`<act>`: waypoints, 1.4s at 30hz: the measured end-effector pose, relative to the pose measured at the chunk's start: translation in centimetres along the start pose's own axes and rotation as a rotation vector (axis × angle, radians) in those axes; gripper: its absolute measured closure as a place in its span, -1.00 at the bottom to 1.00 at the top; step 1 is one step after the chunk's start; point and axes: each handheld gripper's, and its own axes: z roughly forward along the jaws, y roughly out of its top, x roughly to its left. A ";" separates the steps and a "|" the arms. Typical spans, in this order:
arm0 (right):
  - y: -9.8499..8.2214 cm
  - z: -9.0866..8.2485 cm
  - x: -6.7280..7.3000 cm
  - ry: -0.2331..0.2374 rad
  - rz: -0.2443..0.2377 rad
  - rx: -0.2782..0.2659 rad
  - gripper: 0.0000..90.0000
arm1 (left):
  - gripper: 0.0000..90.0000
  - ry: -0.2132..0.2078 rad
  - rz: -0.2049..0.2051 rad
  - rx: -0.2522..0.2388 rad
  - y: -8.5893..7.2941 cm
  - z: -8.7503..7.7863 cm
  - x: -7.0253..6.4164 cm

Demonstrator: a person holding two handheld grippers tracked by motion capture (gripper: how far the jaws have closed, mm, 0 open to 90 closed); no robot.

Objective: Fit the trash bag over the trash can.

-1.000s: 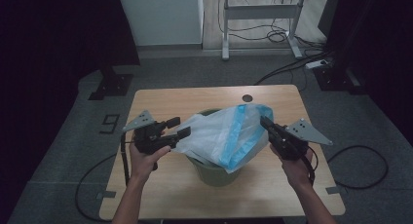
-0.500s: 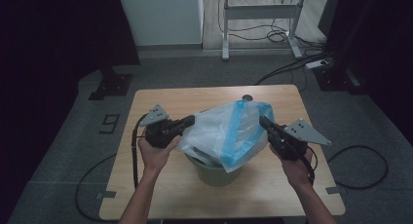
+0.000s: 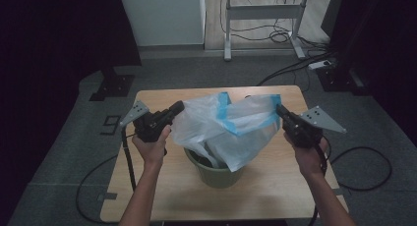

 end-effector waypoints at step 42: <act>-11.3 -8.7 4.5 0.184 0.110 0.087 0.97 | 0.97 -0.107 -0.078 0.020 -11.5 -9.4 0.4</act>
